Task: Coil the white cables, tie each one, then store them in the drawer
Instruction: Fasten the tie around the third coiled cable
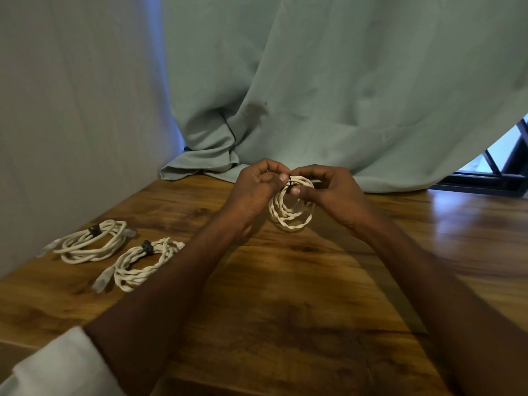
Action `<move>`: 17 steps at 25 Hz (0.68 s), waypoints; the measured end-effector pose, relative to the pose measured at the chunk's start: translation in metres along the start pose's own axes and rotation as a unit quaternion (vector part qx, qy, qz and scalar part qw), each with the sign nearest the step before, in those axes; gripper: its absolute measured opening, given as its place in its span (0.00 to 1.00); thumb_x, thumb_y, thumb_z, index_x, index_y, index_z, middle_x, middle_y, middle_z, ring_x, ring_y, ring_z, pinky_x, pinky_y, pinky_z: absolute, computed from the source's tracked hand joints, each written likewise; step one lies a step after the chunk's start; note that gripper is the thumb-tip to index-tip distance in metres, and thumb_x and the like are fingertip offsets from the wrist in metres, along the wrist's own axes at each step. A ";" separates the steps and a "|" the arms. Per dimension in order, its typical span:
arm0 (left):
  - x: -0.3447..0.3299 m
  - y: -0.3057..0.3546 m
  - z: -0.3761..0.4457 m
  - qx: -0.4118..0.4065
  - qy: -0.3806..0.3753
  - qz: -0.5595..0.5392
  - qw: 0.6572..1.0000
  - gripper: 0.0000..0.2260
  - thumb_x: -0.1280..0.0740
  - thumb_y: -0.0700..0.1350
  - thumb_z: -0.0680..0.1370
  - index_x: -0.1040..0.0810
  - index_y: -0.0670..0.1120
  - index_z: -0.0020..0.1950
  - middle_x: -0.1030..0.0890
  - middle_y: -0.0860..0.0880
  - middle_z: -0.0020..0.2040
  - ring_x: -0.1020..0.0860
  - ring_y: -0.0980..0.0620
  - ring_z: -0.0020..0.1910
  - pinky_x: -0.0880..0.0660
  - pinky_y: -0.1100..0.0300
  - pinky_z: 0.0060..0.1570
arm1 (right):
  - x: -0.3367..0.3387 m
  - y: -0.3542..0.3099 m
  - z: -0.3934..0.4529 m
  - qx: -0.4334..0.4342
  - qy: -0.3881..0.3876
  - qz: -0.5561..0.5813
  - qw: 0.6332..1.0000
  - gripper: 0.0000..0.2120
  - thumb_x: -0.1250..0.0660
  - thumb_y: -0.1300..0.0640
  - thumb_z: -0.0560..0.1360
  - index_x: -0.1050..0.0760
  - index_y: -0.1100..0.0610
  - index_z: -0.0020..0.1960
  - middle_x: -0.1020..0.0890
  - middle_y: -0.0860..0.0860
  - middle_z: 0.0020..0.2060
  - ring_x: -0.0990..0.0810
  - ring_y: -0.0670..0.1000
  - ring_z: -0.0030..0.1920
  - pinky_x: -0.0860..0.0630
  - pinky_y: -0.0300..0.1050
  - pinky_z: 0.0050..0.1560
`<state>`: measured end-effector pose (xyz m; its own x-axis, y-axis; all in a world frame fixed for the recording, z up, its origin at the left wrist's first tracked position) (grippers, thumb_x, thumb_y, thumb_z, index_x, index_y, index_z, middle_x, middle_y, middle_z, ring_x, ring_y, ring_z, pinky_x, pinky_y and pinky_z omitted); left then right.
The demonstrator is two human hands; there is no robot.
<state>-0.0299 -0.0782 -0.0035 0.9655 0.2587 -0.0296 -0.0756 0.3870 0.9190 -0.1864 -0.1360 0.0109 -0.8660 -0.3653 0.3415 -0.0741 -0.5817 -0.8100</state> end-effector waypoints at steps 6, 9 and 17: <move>-0.002 -0.004 0.000 0.018 -0.006 -0.037 0.999 0.04 0.31 0.40 0.83 0.20 0.41 0.57 0.13 0.41 0.45 0.14 0.45 0.41 0.17 0.53 0.42 | 0.002 0.003 0.001 -0.003 0.054 -0.005 0.999 0.11 0.22 0.63 0.73 0.14 0.56 0.54 0.11 0.50 0.46 0.12 0.53 0.49 0.15 0.51 0.54; -0.004 -0.005 0.001 0.032 -0.030 -0.068 0.997 0.07 0.30 0.40 0.83 0.22 0.42 0.60 0.13 0.37 0.51 0.15 0.35 0.51 0.17 0.41 0.53 | 0.007 -0.001 -0.001 -0.015 0.088 0.028 0.996 0.13 0.23 0.62 0.74 0.16 0.55 0.58 0.12 0.53 0.46 0.12 0.54 0.47 0.15 0.50 0.48; -0.009 -0.010 0.001 0.013 0.025 -0.063 0.998 0.09 0.36 0.35 0.85 0.26 0.40 0.64 0.17 0.41 0.43 0.19 0.44 0.38 0.19 0.46 0.46 | -0.002 -0.022 -0.015 0.083 0.249 -0.197 0.945 0.09 0.23 0.56 0.74 0.14 0.51 0.54 0.14 0.44 0.50 0.17 0.45 0.47 0.23 0.41 0.47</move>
<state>-0.0378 -0.0850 -0.0126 0.9530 0.2546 -0.1640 0.0521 0.3957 0.9169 -0.1907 -0.1118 0.0208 -0.9157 0.2671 0.3003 -0.3966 -0.7219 -0.5671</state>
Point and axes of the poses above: each hand's wrist, its own z-axis towards the middle knuckle, its own x-axis out of the back of the hand, y = z × x, the point moved 6 cm from there along z, towards the middle knuckle
